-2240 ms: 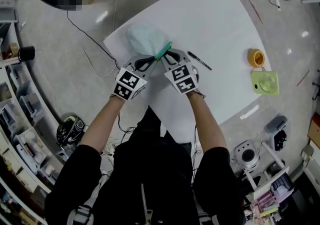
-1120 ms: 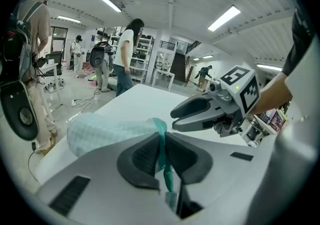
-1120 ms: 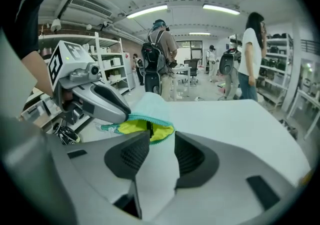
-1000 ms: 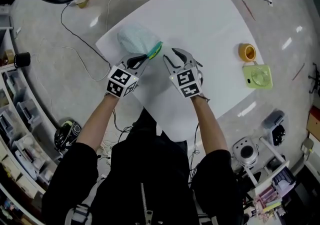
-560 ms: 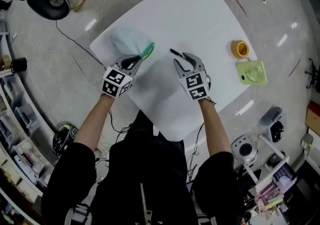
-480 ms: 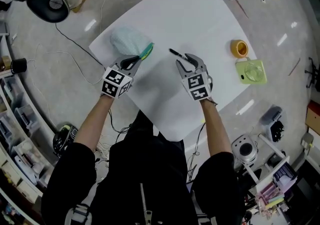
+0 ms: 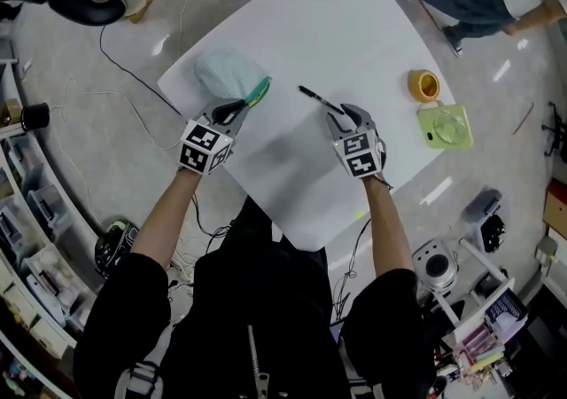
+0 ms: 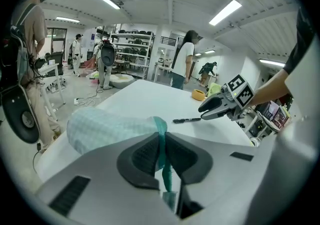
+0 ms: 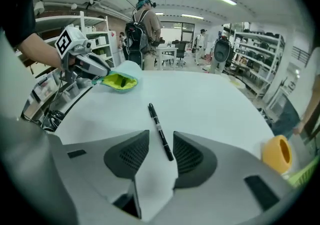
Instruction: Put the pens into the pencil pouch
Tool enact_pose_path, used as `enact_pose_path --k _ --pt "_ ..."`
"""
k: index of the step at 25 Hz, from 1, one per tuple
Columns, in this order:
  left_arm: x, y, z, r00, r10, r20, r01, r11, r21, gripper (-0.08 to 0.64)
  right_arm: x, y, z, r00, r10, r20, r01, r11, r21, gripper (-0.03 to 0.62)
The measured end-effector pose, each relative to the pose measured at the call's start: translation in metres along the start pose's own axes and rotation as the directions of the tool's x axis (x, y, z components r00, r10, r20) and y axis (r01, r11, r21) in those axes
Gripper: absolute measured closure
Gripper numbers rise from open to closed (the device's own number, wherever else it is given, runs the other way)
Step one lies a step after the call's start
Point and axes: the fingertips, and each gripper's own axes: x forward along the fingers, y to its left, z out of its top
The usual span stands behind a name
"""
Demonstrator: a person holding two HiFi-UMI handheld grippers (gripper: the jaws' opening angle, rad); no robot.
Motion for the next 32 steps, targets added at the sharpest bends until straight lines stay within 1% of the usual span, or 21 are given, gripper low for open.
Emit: enact_pose_path --k 4,8,15,21,23,27,32 --pt "-0.002 -0.002 0.0 1.0 0.005 -0.005 -0.005 1.0 0.0 0.511 0.005 -0.005 -0.018 0.999 0.0 -0.046 0.0 1.0 0.014 0.431" --pt "-0.003 -0.002 -0.003 1.0 0.006 -0.008 -0.006 1.0 0.0 0.51 0.008 -0.009 -0.029 0.998 -0.004 -0.061 0.006 0.999 0.032 0.44" --pt "-0.001 -0.002 -0.002 1.0 0.009 -0.009 -0.009 1.0 -0.003 0.511 0.014 -0.012 -0.041 0.996 0.017 -0.088 -0.01 0.997 0.075 0.468" --pt "-0.003 -0.003 -0.001 1.0 0.011 -0.005 -0.011 1.0 -0.003 0.511 0.013 -0.006 -0.04 0.996 0.022 -0.09 -0.017 0.998 0.057 0.512" --pt "-0.002 -0.004 -0.001 1.0 0.011 -0.007 -0.011 1.0 -0.002 0.511 0.014 -0.004 -0.043 0.995 0.028 -0.096 -0.025 0.999 0.038 0.542" --pt "-0.001 -0.003 -0.001 1.0 0.012 -0.009 -0.012 1.0 -0.002 0.511 0.014 -0.001 -0.043 0.994 0.047 -0.1 -0.046 0.999 0.012 0.549" --pt "-0.003 0.0 -0.001 1.0 0.012 -0.006 -0.012 1.0 -0.001 0.511 0.011 0.007 -0.039 0.995 0.063 -0.082 -0.062 0.998 0.022 0.551"
